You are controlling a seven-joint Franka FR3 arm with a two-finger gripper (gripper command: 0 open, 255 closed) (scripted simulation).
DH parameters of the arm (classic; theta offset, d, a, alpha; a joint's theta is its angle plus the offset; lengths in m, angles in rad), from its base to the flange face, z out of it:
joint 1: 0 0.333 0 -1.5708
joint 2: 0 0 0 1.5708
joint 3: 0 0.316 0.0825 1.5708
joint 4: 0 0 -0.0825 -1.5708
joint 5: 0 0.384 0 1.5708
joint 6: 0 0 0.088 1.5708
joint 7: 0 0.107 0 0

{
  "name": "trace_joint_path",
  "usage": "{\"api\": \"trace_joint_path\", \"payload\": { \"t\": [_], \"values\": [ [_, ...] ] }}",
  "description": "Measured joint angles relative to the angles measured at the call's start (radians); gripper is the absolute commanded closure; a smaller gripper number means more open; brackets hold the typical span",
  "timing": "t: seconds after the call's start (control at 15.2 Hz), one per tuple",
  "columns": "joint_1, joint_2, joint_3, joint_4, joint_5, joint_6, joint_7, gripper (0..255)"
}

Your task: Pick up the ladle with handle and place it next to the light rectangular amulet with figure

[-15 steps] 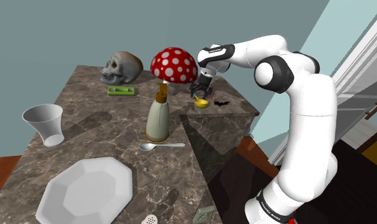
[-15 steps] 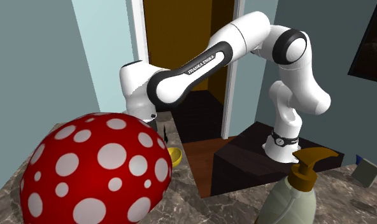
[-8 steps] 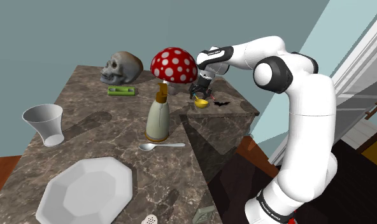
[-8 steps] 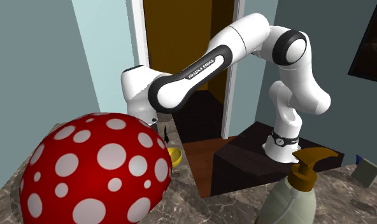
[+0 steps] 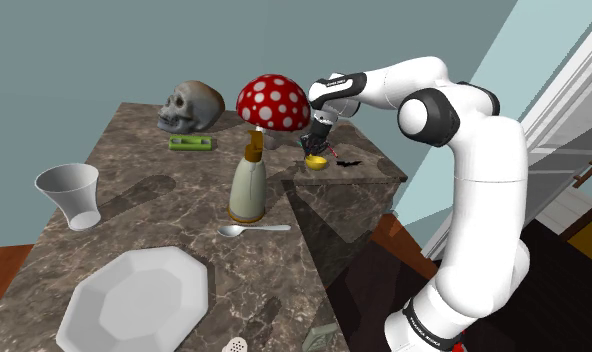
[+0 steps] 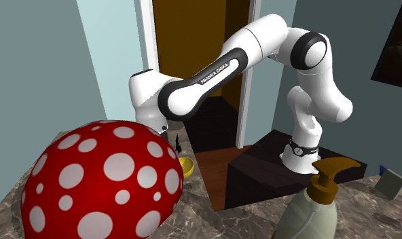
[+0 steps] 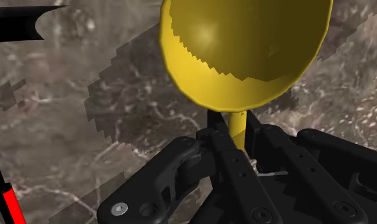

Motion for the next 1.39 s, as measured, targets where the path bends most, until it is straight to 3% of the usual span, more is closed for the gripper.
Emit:
{"api": "trace_joint_path", "payload": {
  "t": [0.4, 1.39],
  "values": [
    [0.001, -0.008, -0.001, 0.002, -0.003, -0.01, 0.003, 255],
    [-0.001, -0.068, -0.013, 0.109, -0.03, -0.171, 0.042, 255]
  ]
}}
